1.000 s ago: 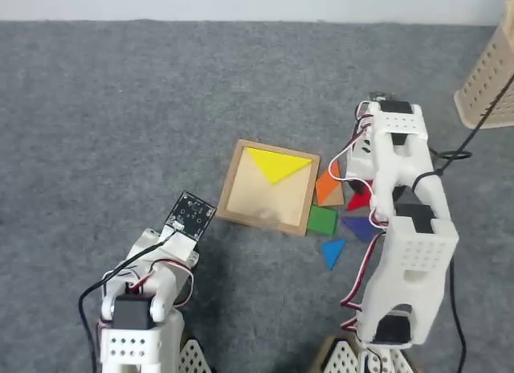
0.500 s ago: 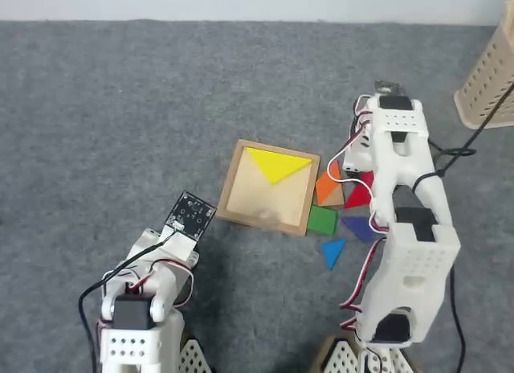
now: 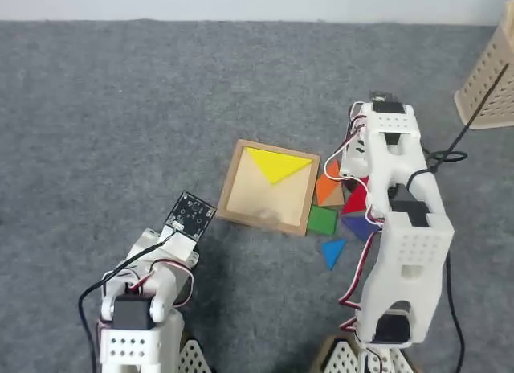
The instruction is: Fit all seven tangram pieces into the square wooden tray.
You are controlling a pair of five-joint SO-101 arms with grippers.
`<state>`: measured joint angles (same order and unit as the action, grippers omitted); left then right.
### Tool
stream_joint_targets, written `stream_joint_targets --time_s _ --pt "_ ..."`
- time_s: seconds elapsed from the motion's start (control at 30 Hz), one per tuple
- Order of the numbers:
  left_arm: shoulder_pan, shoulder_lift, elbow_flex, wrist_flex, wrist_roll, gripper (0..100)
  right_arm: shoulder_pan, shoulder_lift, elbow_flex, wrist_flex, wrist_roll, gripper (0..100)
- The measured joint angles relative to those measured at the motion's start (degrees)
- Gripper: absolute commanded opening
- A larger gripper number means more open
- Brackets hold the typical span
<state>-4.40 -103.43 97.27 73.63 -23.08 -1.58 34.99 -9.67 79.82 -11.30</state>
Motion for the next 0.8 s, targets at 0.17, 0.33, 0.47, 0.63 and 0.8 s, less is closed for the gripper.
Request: stream_joint_targets --time_s 0.17,0.33,0.47,0.63,0.8 --pt "0.00 0.00 0.00 0.00 0.00 12 1.85 -2.20 1.85 0.18 -3.25 25.1" --pt "0.00 0.00 0.00 0.00 0.00 12 2.11 -4.04 6.15 0.09 -6.68 25.0" --pt "0.00 0.00 0.00 0.00 0.00 12 2.11 -4.13 6.24 0.09 -10.11 24.9" --pt "0.00 0.00 0.00 0.00 0.00 12 2.11 -4.13 6.24 0.79 -13.10 25.2" --pt "0.00 0.00 0.00 0.00 0.00 12 2.11 -4.13 6.24 0.53 -9.32 21.7"
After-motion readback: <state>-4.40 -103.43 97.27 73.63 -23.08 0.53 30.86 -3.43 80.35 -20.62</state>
